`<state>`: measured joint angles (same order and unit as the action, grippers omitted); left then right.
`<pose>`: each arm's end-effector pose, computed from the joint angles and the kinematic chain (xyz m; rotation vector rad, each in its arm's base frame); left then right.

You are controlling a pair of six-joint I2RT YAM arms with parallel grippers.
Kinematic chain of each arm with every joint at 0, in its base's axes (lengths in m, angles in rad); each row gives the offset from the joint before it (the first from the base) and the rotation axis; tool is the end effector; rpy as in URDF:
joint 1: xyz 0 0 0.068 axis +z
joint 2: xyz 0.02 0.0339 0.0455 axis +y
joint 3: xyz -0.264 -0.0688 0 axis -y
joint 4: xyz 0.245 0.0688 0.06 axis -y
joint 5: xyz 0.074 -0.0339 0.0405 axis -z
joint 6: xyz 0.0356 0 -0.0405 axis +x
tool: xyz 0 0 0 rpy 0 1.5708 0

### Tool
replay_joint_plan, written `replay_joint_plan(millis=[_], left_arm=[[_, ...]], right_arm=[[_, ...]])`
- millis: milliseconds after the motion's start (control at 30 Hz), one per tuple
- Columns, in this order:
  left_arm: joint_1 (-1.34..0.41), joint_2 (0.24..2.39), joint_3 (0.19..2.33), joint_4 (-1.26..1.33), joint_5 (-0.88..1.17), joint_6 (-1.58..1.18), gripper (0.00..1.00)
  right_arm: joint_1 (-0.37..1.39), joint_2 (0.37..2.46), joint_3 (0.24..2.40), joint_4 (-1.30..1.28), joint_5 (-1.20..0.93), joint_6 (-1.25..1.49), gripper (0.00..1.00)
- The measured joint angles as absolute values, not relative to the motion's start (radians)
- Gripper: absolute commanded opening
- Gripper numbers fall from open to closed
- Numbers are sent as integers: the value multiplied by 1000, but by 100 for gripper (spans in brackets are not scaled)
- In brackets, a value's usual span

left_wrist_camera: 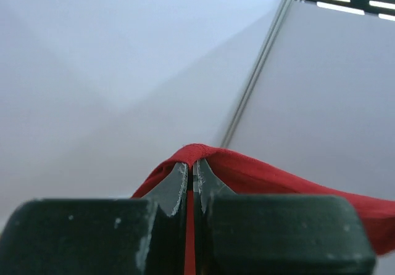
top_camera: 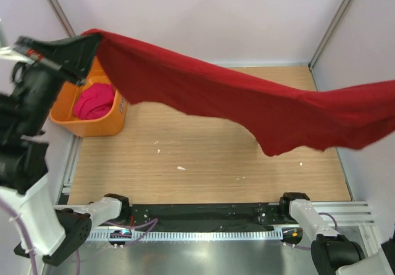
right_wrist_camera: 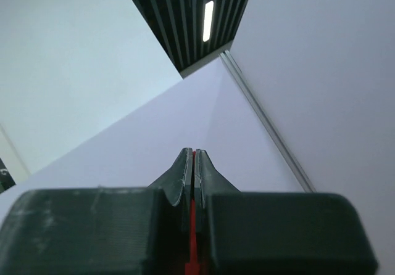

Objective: Fold and stack the t-shirts
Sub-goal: Flatten the tshirt out

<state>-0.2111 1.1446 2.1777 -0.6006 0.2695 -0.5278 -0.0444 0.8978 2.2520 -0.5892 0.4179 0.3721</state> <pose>0.0793 -0.0267 0.6404 0.0601 1.1904 -0.8056 -0.0742 -0.0112 0.6459 0.5503 0.6947 0.1377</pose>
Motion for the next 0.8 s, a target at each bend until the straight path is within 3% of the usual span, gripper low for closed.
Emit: replay_joint_plan(millis=[200, 433, 567, 800], left_arm=[[-346, 1049, 2310, -665, 54, -392, 0], [-373, 1042, 2245, -649, -64, -330, 0], [-373, 1106, 2066, -609, -101, -315, 0], [-341, 1307, 1612, -448, -121, -305, 0]], right_arm=[[-35, 880, 2312, -528, 416, 364, 1], [-35, 922, 2247, -464, 416, 371, 1], [-35, 959, 2043, -382, 422, 379, 1], [-33, 1109, 1505, -216, 445, 396, 1]])
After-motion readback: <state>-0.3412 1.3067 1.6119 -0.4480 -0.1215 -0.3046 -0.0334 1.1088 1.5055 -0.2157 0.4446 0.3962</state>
